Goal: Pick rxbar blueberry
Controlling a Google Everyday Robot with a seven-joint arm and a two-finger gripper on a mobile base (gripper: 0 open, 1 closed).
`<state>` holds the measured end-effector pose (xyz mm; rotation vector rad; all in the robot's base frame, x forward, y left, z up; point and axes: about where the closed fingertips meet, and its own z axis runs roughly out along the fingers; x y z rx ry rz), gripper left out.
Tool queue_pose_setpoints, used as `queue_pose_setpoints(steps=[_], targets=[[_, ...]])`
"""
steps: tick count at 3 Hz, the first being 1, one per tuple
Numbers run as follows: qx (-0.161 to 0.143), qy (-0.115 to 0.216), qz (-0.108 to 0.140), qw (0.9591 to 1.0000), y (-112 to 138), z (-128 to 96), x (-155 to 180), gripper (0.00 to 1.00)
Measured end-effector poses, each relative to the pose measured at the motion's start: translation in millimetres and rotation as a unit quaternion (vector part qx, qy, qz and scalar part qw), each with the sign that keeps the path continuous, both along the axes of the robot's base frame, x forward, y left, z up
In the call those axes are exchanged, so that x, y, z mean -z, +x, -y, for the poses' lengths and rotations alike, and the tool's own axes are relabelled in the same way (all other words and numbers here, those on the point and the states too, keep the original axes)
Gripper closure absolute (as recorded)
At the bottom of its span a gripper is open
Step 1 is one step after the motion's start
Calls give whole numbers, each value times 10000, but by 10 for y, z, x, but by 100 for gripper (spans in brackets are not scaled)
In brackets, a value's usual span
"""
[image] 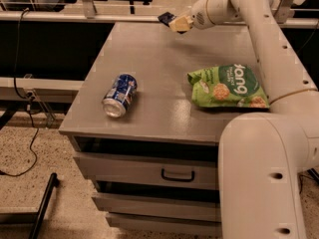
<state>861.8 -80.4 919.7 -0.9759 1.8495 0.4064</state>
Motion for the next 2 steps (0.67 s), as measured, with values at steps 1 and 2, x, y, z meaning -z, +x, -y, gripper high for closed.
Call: queue_pose_setpoints(steps=[1, 2], targets=[[-631, -101, 433, 9970, -305, -31, -325, 100], [-630, -98, 427, 9971, -304, -34, -321, 100]])
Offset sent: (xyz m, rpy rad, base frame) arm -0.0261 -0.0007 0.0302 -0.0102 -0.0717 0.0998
